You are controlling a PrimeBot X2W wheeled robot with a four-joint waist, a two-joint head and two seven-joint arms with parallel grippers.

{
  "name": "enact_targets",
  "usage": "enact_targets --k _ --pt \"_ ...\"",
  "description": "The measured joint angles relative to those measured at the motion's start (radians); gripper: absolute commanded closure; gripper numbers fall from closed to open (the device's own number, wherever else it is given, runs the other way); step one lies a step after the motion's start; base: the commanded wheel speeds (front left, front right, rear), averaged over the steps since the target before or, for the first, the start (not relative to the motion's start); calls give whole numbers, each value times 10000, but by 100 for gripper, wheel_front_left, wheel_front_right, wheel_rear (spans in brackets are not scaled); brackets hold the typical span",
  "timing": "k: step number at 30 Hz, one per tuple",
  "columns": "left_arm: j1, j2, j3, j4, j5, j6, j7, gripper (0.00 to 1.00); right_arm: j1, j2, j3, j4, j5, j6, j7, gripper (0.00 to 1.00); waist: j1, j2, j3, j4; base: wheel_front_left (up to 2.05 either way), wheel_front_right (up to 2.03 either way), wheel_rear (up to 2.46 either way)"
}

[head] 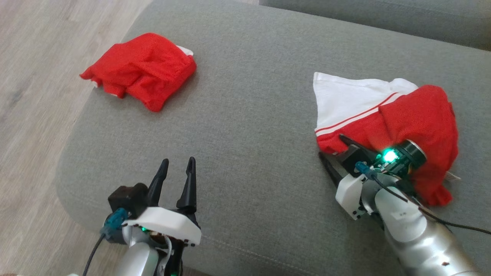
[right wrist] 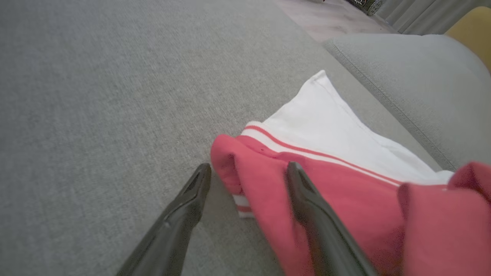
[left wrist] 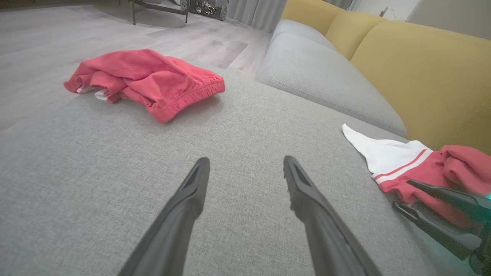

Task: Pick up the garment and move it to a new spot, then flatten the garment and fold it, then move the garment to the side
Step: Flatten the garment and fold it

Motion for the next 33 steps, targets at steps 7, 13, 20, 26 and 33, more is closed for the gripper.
enact_targets --k 7,13,20,26,33 --pt "-12 2 -142 -50 -100 138 0 0 -445 75 -431 644 -184 2 75 100 0 0 123 187 0 0 0" --pt "-12 0 -148 -25 -96 169 0 0 -474 608 -464 591 408 0 -575 100 0 0 -117 -13 0 0 0" --pt "-6 2 -274 50 -94 159 0 0 -666 662 416 -207 1735 2 -780 100 0 0 -542 -327 0 0 0" --pt "31 2 -251 123 -81 159 0 0 -837 677 393 -930 2303 2 -780 100 0 0 -910 -650 0 0 0" --pt "333 4 -180 203 -63 146 0 0 -1759 669 8 -2286 3415 0 -777 100 0 0 -1478 -991 0 0 0"
